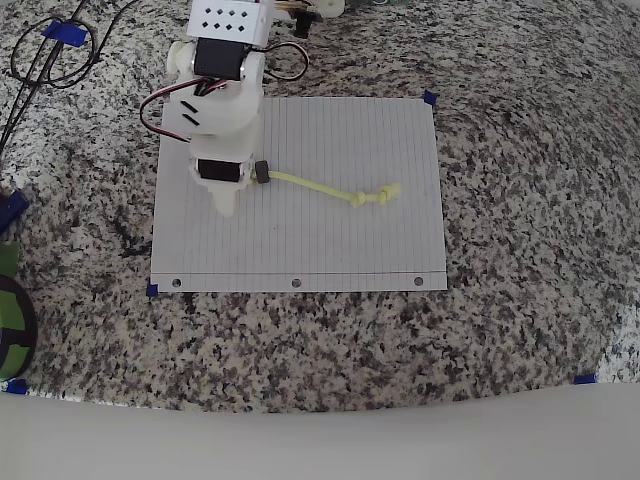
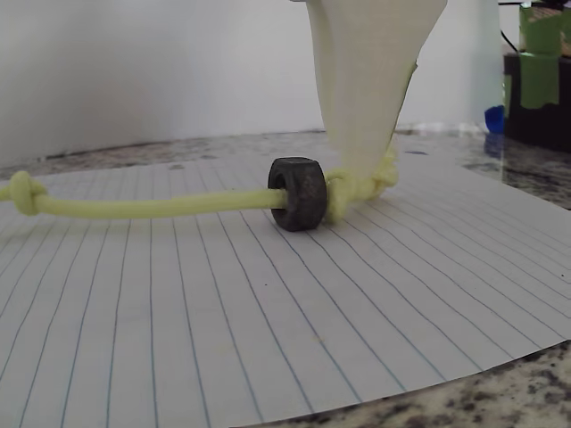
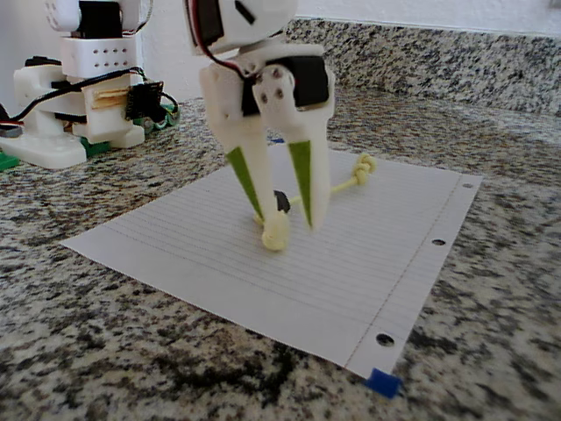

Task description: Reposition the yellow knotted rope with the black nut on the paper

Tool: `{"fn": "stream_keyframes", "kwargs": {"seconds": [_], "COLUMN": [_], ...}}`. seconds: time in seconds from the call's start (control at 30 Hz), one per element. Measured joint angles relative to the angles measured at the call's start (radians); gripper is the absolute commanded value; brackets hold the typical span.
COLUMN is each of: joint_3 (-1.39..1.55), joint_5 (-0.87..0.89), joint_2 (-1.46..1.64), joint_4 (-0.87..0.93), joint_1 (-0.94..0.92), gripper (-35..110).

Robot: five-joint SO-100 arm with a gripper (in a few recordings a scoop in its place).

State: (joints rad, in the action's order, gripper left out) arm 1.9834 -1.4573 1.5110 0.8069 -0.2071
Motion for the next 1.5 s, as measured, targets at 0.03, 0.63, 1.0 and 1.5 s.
{"fn": "stream_keyframes", "kwargs": {"seconds": [0.03,0.63,1.0,1.5], "joint_3": [-0.002,-0.005,-0.003,-0.003], "joint_5": [0.000,0.005,0.006,0.003], "joint_2": [0.000,0.067,0.086,0.006], "joint_4": [0.003,0.094,0.094,0.055], "joint_1": [-0.003,-0.029,-0.040,-0.074], "gripper": [39,39,39,35]}}
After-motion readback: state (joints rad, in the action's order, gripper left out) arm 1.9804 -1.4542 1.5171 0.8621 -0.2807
